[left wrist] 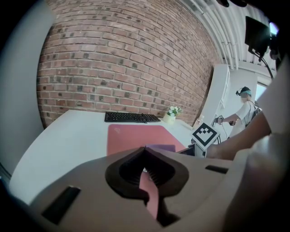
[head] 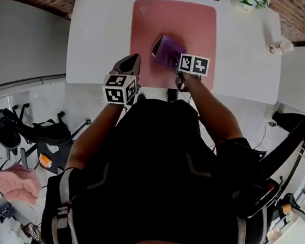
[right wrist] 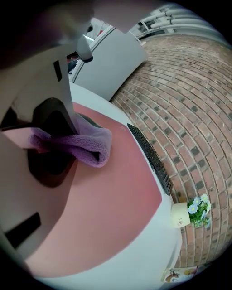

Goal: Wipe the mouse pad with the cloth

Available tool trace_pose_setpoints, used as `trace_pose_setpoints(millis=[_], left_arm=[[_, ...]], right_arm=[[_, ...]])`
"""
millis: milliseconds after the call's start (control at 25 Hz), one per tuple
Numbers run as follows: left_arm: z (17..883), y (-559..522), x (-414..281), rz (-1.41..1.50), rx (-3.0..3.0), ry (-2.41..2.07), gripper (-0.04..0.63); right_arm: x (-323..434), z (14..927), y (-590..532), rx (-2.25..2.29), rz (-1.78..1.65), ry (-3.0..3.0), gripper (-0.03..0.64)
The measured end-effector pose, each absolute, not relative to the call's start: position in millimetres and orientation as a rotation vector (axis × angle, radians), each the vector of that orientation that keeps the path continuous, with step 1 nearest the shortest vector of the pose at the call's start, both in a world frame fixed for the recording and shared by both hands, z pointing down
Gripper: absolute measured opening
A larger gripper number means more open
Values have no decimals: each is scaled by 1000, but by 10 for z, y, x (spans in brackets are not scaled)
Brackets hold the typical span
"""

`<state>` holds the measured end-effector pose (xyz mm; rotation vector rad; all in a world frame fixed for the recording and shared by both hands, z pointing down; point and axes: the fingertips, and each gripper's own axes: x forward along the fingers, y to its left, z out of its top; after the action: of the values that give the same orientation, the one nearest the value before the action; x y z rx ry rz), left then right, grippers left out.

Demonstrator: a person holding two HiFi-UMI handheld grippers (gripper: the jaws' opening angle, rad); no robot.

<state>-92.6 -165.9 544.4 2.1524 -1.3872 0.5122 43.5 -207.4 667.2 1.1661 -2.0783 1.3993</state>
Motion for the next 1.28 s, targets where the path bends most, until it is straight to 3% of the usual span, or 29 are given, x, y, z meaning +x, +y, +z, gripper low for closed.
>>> trace_pose_setpoints(millis=[1280], left_arm=[[5401,-1776,-212,550,2330,-1156,3]], right_arm=[[2263,6687,-1953,1628,1419,-1830,60]])
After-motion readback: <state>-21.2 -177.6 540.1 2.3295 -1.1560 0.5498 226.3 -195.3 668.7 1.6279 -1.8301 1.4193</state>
